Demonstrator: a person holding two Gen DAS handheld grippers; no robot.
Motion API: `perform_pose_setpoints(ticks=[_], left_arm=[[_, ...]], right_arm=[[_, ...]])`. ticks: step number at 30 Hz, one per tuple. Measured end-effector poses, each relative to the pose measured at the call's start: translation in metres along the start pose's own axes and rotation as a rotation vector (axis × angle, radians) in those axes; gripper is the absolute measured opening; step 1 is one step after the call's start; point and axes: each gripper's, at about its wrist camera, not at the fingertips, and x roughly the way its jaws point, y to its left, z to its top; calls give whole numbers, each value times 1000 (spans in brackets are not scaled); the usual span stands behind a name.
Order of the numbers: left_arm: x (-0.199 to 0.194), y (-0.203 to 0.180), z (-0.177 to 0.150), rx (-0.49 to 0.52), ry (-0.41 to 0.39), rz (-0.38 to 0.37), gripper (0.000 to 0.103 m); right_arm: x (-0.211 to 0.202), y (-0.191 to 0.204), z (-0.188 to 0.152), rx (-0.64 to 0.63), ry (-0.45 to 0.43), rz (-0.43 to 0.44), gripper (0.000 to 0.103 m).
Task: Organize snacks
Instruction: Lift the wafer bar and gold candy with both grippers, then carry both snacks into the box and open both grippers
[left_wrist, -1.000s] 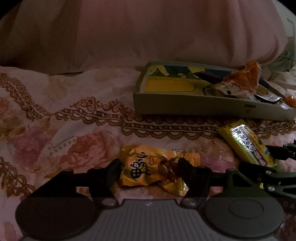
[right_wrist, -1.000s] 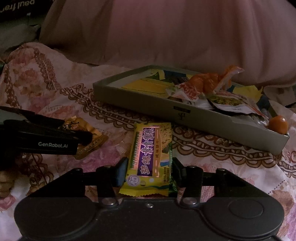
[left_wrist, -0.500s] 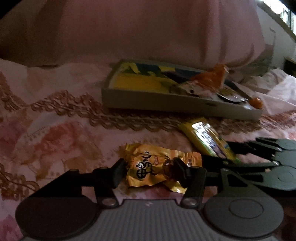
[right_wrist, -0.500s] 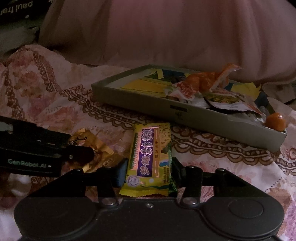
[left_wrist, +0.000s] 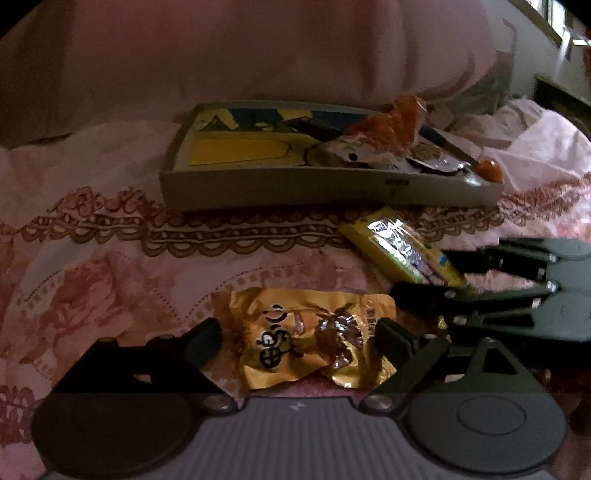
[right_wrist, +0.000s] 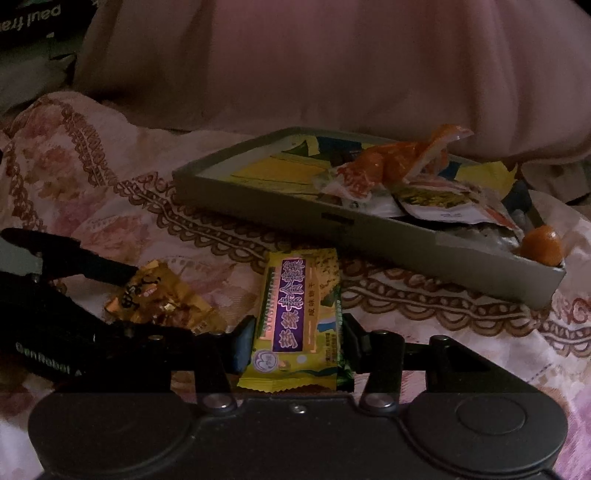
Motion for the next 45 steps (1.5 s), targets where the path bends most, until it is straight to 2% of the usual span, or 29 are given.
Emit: perform_pose_setpoints(ticks=[5, 12, 14, 17, 19, 24, 30, 35, 39, 42, 45], left_arm=[[6, -14, -2, 86, 14, 25, 93], [3, -21, -6, 80, 21, 49, 89], [1, -25, -7, 83, 24, 62, 86], [-4, -34, -9, 89, 22, 82, 77], [-8, -40, -10, 81, 17, 94, 72], [-13, -53, -11, 44, 14, 146, 68], [-25, -58, -10, -24, 7, 186, 67], [-43, -54, -1, -87, -26, 227, 67], [-61, -47, 18, -133, -94, 257, 68], [-63, -43, 42, -117, -129, 286, 68], [-56, -42, 71, -130, -167, 304, 68]], right_arm=[[-3, -7, 6, -8, 40, 20, 51], [-4, -11, 8, 12, 67, 37, 51], [-4, -11, 9, 20, 74, 47, 51], [-7, -13, 8, 30, 81, 58, 51], [-8, -14, 8, 40, 84, 66, 51], [-14, -18, 7, 80, 81, 96, 51], [-24, -25, 12, 122, 63, 131, 51], [-39, -31, 23, 203, 60, 203, 51], [-59, -35, 39, 227, -22, 238, 51], [-71, -41, 51, 193, -131, 175, 51], [-73, -56, 59, 213, -191, 99, 51]])
